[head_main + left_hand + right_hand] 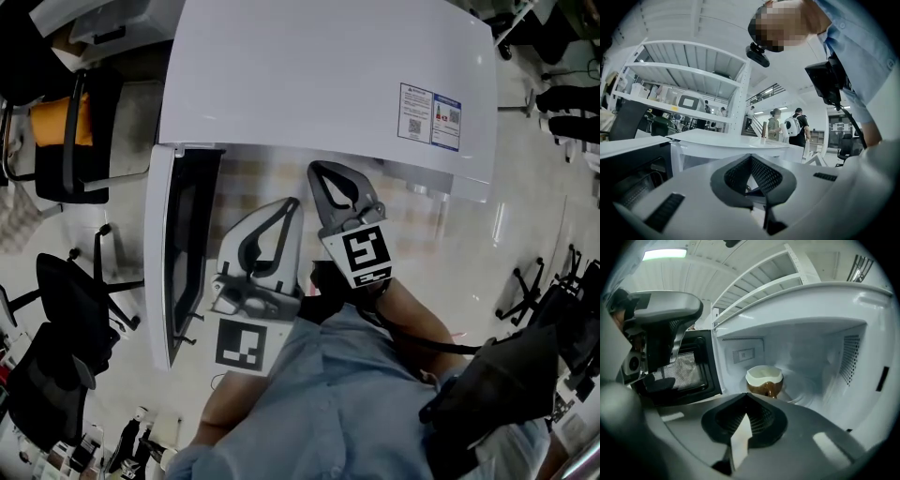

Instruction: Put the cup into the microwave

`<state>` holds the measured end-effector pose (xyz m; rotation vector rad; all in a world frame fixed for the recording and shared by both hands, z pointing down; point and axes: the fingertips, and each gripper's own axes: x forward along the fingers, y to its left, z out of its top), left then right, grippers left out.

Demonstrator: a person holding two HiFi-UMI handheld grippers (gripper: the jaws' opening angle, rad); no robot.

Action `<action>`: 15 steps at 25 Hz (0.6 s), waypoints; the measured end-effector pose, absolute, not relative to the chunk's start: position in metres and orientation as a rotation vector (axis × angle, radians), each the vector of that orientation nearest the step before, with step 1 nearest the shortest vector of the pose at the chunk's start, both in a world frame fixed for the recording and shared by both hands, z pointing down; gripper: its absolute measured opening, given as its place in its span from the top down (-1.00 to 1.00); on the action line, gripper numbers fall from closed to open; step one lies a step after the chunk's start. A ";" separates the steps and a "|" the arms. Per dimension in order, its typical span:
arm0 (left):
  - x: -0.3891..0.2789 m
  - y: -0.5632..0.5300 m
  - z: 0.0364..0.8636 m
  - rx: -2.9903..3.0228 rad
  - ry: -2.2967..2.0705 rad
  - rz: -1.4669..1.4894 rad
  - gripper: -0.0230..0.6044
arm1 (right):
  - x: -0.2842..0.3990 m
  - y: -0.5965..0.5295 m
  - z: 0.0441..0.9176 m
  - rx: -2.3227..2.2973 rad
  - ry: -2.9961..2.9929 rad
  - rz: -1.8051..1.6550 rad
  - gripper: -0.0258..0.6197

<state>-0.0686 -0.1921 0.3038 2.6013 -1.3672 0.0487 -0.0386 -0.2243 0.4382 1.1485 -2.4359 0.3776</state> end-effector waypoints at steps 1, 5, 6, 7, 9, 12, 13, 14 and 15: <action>-0.070 -0.195 0.306 2.600 -1.361 0.051 0.91 | -0.042 -0.228 0.439 1.149 -2.437 0.380 0.92; -0.074 -0.205 0.316 2.579 -1.331 0.052 0.91 | -0.058 -0.245 0.447 1.157 -2.423 0.418 0.92; -0.076 -0.207 0.318 2.573 -1.325 0.052 0.91 | -0.060 -0.249 0.449 1.165 -2.412 0.433 0.92; -0.077 -0.210 0.320 2.567 -1.320 0.052 0.91 | -0.061 -0.254 0.452 1.175 -2.399 0.447 0.92; -0.081 -0.215 0.323 2.557 -1.315 0.052 0.91 | -0.062 -0.263 0.455 1.198 -2.381 0.469 0.92; -0.085 -0.220 0.328 2.550 -1.305 0.055 0.91 | -0.064 -0.273 0.456 1.217 -2.379 0.471 0.92; -0.086 -0.222 0.329 2.548 -1.303 0.055 0.91 | -0.065 -0.276 0.456 1.219 -2.379 0.466 0.92; -0.088 -0.223 0.329 2.547 -1.302 0.055 0.91 | -0.066 -0.278 0.456 1.221 -2.379 0.463 0.92; -0.089 -0.224 0.330 2.545 -1.302 0.055 0.91 | -0.067 -0.280 0.456 1.223 -2.379 0.460 0.92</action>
